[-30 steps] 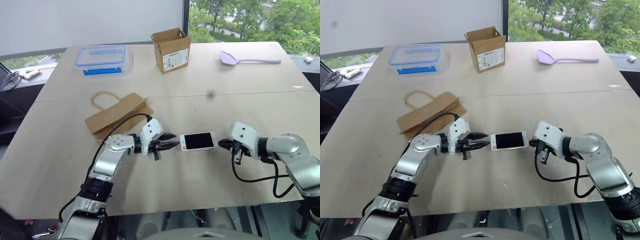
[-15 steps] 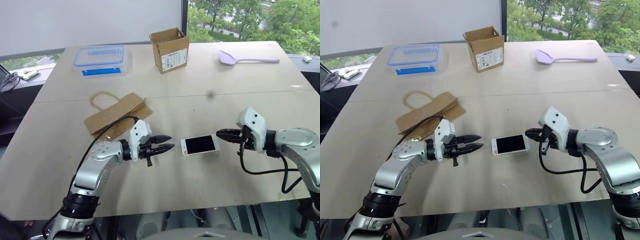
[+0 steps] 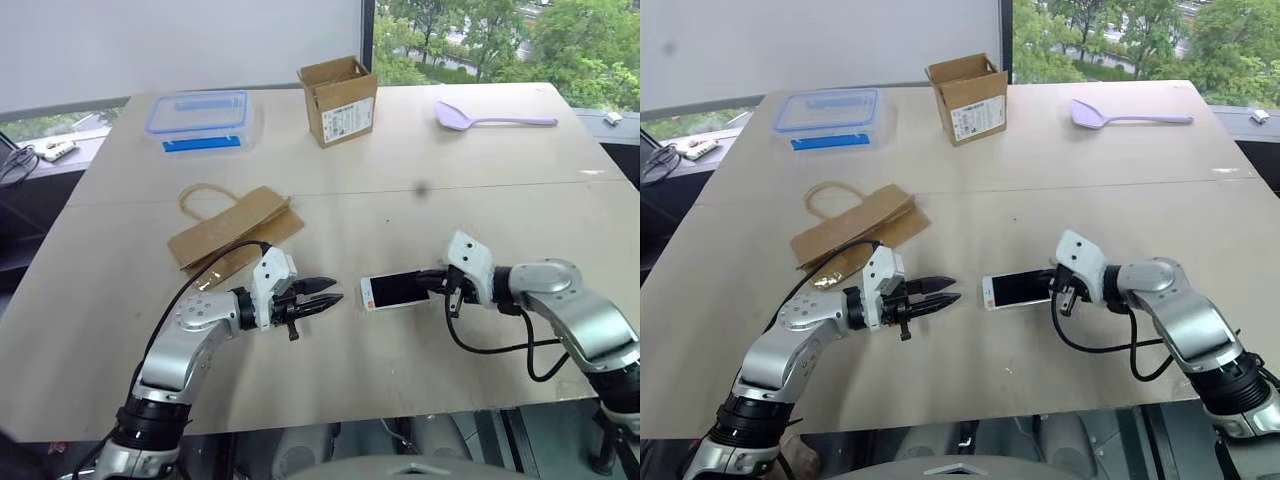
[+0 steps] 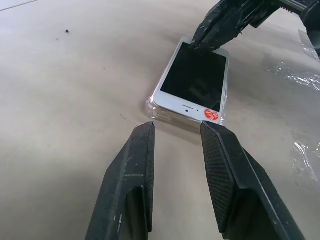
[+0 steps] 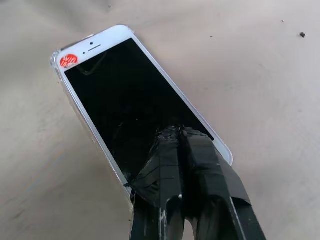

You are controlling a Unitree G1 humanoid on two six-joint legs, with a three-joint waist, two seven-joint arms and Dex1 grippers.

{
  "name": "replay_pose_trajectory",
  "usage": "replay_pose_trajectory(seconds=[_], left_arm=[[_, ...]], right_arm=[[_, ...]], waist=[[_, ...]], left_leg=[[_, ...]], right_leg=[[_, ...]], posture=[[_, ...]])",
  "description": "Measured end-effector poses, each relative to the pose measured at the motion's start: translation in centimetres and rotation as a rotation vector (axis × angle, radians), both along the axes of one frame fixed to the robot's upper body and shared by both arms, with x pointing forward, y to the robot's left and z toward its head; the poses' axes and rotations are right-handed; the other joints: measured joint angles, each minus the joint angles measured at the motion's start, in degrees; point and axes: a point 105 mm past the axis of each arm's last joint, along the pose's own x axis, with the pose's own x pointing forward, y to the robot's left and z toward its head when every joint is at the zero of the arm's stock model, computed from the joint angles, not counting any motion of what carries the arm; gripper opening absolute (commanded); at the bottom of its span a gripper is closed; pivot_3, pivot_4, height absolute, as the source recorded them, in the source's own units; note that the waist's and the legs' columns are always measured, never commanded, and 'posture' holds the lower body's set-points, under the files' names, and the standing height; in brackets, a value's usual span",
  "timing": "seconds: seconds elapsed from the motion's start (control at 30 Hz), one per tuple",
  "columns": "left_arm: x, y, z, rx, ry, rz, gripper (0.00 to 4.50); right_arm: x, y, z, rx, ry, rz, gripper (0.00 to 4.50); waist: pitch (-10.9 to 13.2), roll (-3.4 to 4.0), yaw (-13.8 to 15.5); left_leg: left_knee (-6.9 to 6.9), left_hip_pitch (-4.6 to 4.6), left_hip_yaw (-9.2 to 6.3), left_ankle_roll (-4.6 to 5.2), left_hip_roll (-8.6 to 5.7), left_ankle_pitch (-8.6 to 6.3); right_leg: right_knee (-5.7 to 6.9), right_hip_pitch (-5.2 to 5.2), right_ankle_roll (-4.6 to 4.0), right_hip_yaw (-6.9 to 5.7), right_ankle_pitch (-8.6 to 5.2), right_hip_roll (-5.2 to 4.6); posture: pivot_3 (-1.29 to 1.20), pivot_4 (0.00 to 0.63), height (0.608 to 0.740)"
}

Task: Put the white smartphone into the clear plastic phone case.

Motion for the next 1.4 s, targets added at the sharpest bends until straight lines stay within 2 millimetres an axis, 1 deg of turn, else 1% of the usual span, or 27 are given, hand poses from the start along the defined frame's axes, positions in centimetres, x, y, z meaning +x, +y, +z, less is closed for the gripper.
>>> replay_pose_trajectory(seconds=[0.2, 0.4, 0.47, 0.53, 0.57, 0.67, 0.73, 0.83, 0.93, 1.1, 1.4], left_arm=[[-0.2, 0.1, -0.4, -0.007, 0.016, 0.018, 1.46], [-0.5, 0.2, -0.7, -0.014, 0.01, 0.026, 1.46], [-0.6, 0.2, -0.8, -0.015, 0.01, 0.029, 1.46], [-0.6, 0.2, -0.8, -0.016, 0.006, 0.031, 1.46], [-0.6, 0.2, -0.8, -0.017, 0.006, 0.031, 1.46], [-0.7, 0.3, -0.9, -0.018, 0.009, 0.037, 1.46], [-0.7, 0.3, -0.9, -0.018, 0.007, 0.039, 1.46], [-0.7, 0.2, -0.9, -0.02, 0.007, 0.04, 1.46], [-0.6, 0.2, -0.9, -0.021, 0.007, 0.043, 1.46], [-0.6, 0.2, -0.9, -0.022, 0.007, 0.048, 1.46], [-0.6, 0.0, -0.5, -0.024, -0.008, 0.047, 1.46]], right_arm=[[-0.2, 0.4, -0.7, -0.009, 0.029, -0.002, 0.0], [-0.4, 0.4, -1.4, -0.002, 0.083, -0.037, 0.0], [-0.4, 0.4, -1.5, 0.004, 0.095, -0.048, 0.0], [-0.4, 0.5, -1.7, 0.012, 0.114, -0.068, 0.0], [-0.4, 0.6, -1.8, 0.013, 0.12, -0.074, 0.0], [-0.3, 0.6, -2.1, 0.014, 0.144, -0.105, 0.0], [-0.3, 0.8, -2.3, 0.016, 0.157, -0.119, 0.0], [-0.1, 1.1, -2.7, 0.028, 0.173, -0.139, 0.0], [0.1, 1.2, -2.9, 0.031, 0.176, -0.15, 0.0], [0.2, 1.4, -3.1, 0.031, 0.175, -0.16, 0.0], [0.4, 2.4, -3.2, 0.076, 0.2, -0.197, 0.0]], waist=[[-0.19, -0.18, 0.04], [-0.82, -0.7, 0.2], [-0.92, -0.76, 0.2], [-1.16, -0.92, 0.19], [-1.25, -0.96, 0.19], [-1.36, -0.86, 0.19], [-1.54, -0.81, 0.18], [-1.97, -1.18, 0.09], [-2.19, -1.16, 0.0], [-2.38, -1.08, -0.13], [-2.48, -1.08, -1.38]], left_leg=[[0.01, 0.11, -0.01, 0.0, 0.02, 0.0], [0.01, 0.27, -0.07, 0.01, 0.04, -0.01], [0.01, 0.3, -0.06, 0.01, 0.04, -0.01], [0.01, 0.45, -0.07, 0.03, 0.05, -0.03], [0.0, 0.51, -0.08, 0.04, 0.06, -0.04], [-0.11, 0.94, -0.08, 0.1, 0.15, -0.1], [-0.13, 1.0, -0.07, 0.11, 0.18, -0.11], [-0.14, 1.07, -0.05, 0.09, 0.31, -0.12], [-0.14, 1.15, 0.0, -0.14, 0.39, -0.25], [-0.14, 1.19, 0.03, -0.19, 0.53, -0.28], [-0.22, 1.21, 0.13, -0.25, 0.75, -0.32]], right_leg=[[0.0, 0.12, -0.14, 0.0, -0.08, 0.0], [-0.03, 0.27, -0.17, -0.04, -0.1, -0.02], [-0.05, 0.28, -0.16, -0.03, -0.11, -0.03], [-0.07, 0.4, -0.14, -0.03, -0.13, -0.04], [-0.09, 0.45, 0.0, -0.04, -0.22, -0.05], [-0.38, 0.95, 0.06, -0.07, -0.27, -0.08], [-0.39, 0.98, 0.07, -0.07, -0.27, -0.1], [-0.43, 1.04, 0.06, -0.11, -0.27, -0.18], [-0.44, 1.08, 0.06, -0.13, -0.27, -0.27], [-0.45, 1.08, 0.06, -0.21, -0.28, -0.37], [-0.57, 1.06, 0.06, -0.85, -0.29, -0.96]], posture=[[0.0, 0.15, 0.74], [0.0, 0.15, 0.74], [0.0, 0.15, 0.74], [0.0, 0.15, 0.74], [0.0, 0.15, 0.74], [0.0, 0.15, 0.74], [0.0, 0.15, 0.74], [0.0, 0.15, 0.74], [0.0, 0.15, 0.74], [0.0, 0.15, 0.74], [0.0, 0.15, 0.74]])
